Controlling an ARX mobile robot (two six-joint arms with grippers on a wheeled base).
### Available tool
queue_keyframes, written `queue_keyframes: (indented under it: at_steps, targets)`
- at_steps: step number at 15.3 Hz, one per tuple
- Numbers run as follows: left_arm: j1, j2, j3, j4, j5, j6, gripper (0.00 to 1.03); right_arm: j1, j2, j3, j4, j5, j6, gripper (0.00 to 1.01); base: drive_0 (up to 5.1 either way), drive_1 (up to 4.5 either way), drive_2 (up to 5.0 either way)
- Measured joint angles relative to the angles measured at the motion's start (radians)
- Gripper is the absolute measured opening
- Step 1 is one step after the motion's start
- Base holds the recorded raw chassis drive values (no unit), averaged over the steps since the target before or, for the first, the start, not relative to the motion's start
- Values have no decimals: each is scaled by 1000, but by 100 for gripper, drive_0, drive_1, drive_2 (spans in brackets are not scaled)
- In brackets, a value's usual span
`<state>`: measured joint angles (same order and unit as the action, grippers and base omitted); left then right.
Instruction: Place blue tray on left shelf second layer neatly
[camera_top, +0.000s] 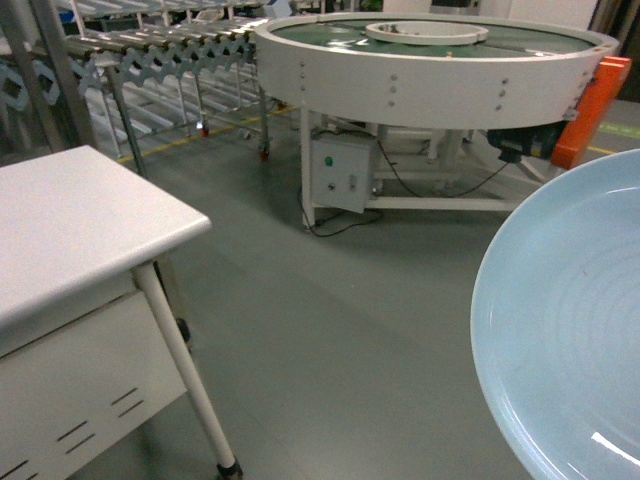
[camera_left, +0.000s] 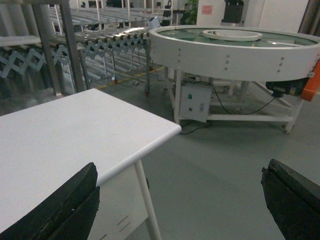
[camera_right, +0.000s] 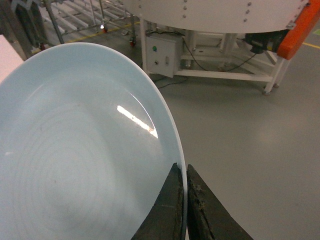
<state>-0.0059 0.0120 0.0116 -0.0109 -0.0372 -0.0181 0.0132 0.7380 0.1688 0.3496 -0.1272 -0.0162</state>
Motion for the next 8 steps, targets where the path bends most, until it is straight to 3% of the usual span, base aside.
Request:
queue_keyframes:
  at_steps: [2,7,8]
  targets:
    - [0,0,0,-1,0,0,98,0,-1,0,2,0,0,2,309,-500,-277]
    - [1,0,0,0,3,0,98,0,-2,0,3,3,0,2,-153,-153,-153]
    - [1,0,0,0,3,0,98,0,0,0,-2,3,0,2,-178,234,-591]
